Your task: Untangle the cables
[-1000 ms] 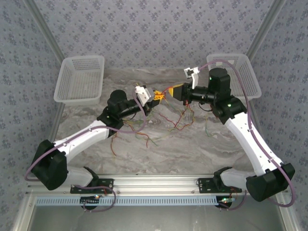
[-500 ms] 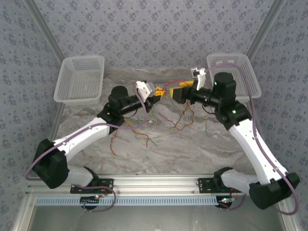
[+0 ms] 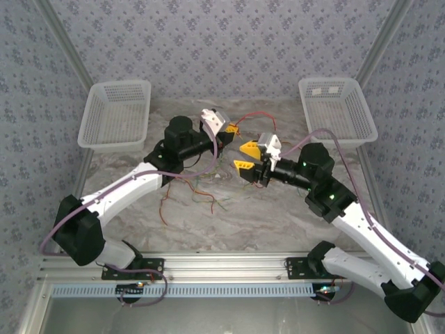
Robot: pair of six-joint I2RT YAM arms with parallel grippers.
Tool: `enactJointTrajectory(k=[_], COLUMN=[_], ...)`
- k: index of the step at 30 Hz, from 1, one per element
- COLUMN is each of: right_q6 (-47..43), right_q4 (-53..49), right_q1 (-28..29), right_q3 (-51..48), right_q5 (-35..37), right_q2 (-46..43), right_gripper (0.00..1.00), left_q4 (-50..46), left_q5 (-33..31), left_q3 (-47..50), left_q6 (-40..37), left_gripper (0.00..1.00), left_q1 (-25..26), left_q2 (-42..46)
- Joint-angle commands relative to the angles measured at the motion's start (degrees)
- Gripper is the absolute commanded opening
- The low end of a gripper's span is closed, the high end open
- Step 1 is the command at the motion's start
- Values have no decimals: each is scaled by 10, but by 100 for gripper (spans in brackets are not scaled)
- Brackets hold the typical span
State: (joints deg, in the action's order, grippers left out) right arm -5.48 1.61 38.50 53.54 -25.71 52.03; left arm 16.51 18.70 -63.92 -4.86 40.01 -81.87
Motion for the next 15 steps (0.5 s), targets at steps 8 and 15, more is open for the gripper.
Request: enactJointTrajectory(k=[8,15], right_q6=[-4,-40], right_q4=[27,27], right_q1=[-46,-44], right_q3=[68,92], right_q5=[4,28], right_q2=[46,104], right_gripper=[48,53], left_q4=[5,6], left_q5=[1,9], left_q3=[-16,-20], left_q6=[0,3], left_gripper=[0,0], left_q1=[12,14], left_q2=[7,3])
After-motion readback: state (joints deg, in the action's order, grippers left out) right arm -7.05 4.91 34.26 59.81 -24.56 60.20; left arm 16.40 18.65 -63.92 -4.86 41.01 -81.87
